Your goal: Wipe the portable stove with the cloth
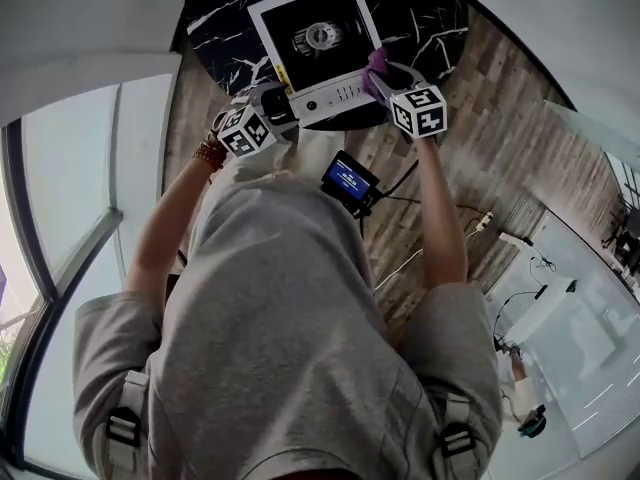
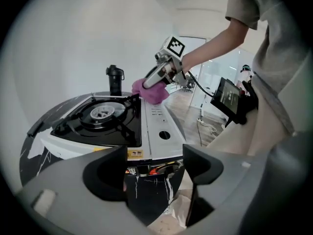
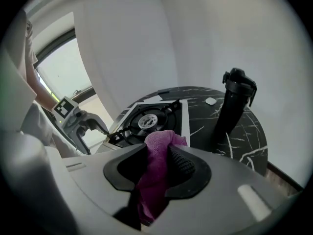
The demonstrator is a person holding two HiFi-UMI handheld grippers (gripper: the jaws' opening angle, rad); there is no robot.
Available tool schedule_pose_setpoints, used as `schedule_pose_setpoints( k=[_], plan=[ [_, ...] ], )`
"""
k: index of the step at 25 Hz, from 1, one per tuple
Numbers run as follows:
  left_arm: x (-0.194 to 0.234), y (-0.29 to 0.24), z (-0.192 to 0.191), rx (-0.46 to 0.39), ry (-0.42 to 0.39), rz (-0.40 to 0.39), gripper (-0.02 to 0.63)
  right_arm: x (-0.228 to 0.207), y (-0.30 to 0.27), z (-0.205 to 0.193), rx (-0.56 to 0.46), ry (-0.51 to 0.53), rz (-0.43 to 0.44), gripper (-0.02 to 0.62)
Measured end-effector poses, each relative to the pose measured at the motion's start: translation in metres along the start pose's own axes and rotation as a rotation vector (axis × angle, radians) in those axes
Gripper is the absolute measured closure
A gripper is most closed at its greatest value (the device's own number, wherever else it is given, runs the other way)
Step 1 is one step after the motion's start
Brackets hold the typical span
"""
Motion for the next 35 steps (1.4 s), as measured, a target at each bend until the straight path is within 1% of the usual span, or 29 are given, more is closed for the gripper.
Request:
schedule_pose_setpoints(
  k=[2,4,6,9,12,14,17,21,28,35],
  plan=[
    [0.000,-0.002,0.002,0.021,-0.045,-0.013,0.272,0.003,-0.008,-0.011,0.034,-0.015,-0.042,0.457],
    [0.000,-0.003,0.002,0.049,-0.072,-0.020,0.265,0.006,-0.021,-0.015,0.075,-0.012,-0.069,0.457],
    [-0.003,-0.004,0.003,0.070,-0.071,-0.019,0.243,0.010,-0.032,-0.016,0.115,-0.008,-0.076,0.459],
    [-0.006,-0.005,0.005,0.074,-0.065,-0.003,0.244,0.013,-0.038,-0.015,0.157,-0.015,-0.071,0.462],
    [-0.005,-0.006,0.007,0.061,-0.036,0.018,0.238,0.013,-0.041,-0.013,0.166,-0.040,-0.060,0.462],
    [-0.007,-0.007,0.007,0.066,-0.021,0.026,0.238,0.015,-0.042,-0.014,0.171,-0.048,-0.057,0.463],
    [-0.008,-0.007,0.008,0.068,-0.026,0.035,0.239,0.020,-0.042,-0.014,0.172,-0.054,-0.053,0.463],
    [-0.007,-0.006,0.008,0.068,-0.028,0.036,0.239,0.034,-0.047,-0.011,0.178,-0.036,-0.036,0.463],
    [-0.005,-0.007,0.009,0.073,-0.024,0.041,0.239,0.062,-0.058,-0.009,0.181,-0.006,0.026,0.463],
    [-0.006,-0.007,0.010,0.082,-0.022,0.040,0.239,0.073,-0.061,-0.010,0.164,-0.013,0.033,0.465]
  ],
)
Point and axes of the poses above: the fingertips, and each gripper's own axes: y backward along the fingers, x to its left, z out of its top, the point moved 8 cm from there along y, backward along the fingers, and after that the axes turned 2 degrees about x, right-handed, at the moved point
